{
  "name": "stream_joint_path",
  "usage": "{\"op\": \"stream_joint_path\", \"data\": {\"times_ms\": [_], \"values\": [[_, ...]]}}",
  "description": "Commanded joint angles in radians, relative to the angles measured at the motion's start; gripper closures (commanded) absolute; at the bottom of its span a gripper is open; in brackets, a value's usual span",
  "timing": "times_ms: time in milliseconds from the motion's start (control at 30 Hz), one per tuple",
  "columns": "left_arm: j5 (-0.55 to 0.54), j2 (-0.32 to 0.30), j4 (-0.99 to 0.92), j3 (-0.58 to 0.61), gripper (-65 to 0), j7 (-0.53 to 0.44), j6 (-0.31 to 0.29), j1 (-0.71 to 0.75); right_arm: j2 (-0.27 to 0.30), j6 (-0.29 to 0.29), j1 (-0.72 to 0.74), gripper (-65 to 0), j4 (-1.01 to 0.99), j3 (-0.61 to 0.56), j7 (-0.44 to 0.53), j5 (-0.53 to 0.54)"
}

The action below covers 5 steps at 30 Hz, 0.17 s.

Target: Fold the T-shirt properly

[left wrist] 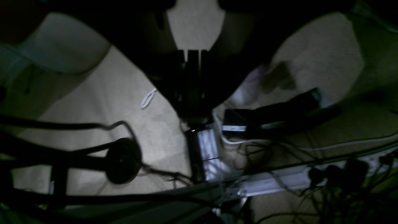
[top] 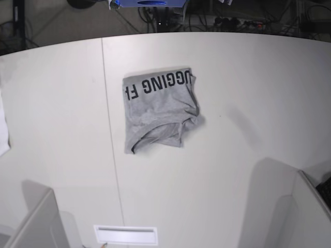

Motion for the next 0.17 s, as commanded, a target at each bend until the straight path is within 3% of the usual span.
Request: {"op": "stream_joint_path", "data": {"times_ms": [0,133], "values": [[0.006,0.000,0.001,0.001,0.0,-0.010,-0.010,-0.011,0.010,-0.002,-0.005,0.0,0.001,0.003,0.009,0.005],[0.006,0.000,0.001,0.001,0.0,-0.010,-0.010,-0.028,0.013,-0.002,0.024,0.0,0.001,-0.002,0.012,0.005]]}}
